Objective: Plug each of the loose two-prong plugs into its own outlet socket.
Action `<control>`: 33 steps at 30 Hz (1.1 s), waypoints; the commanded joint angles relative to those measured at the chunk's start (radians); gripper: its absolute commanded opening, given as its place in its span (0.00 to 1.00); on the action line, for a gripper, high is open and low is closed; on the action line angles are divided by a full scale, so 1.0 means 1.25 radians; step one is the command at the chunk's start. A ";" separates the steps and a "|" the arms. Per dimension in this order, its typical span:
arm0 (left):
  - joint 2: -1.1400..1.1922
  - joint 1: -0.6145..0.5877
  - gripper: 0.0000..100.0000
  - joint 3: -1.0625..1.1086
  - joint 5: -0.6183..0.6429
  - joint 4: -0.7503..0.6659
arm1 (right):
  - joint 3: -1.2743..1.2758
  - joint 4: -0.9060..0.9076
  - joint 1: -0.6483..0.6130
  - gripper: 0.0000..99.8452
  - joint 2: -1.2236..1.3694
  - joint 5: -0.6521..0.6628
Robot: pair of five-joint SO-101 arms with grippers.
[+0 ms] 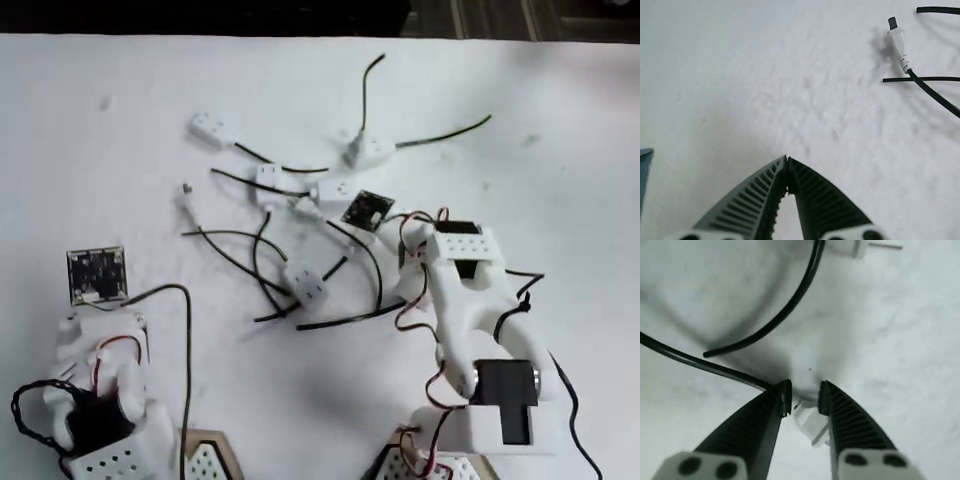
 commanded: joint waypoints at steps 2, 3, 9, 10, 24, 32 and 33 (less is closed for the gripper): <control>-0.009 0.009 0.02 -0.002 0.005 -0.015 | -0.036 0.063 0.004 0.19 -0.006 0.050; -0.009 0.009 0.02 -0.002 0.005 -0.015 | -0.043 0.079 0.003 0.19 -0.006 0.063; -0.009 0.009 0.02 -0.002 0.005 -0.016 | -0.050 0.096 0.019 0.19 0.004 0.134; -0.009 0.009 0.02 -0.002 0.005 -0.016 | -0.050 0.096 0.023 0.19 0.008 0.141; -0.009 0.009 0.02 -0.002 0.005 -0.016 | -0.025 0.098 0.134 0.19 0.079 0.214; -0.009 0.009 0.02 -0.007 0.006 -0.016 | 0.074 0.110 0.128 0.19 -0.082 0.214; -0.009 0.009 0.02 -0.007 0.006 -0.016 | 0.085 0.120 0.118 0.19 -0.111 0.215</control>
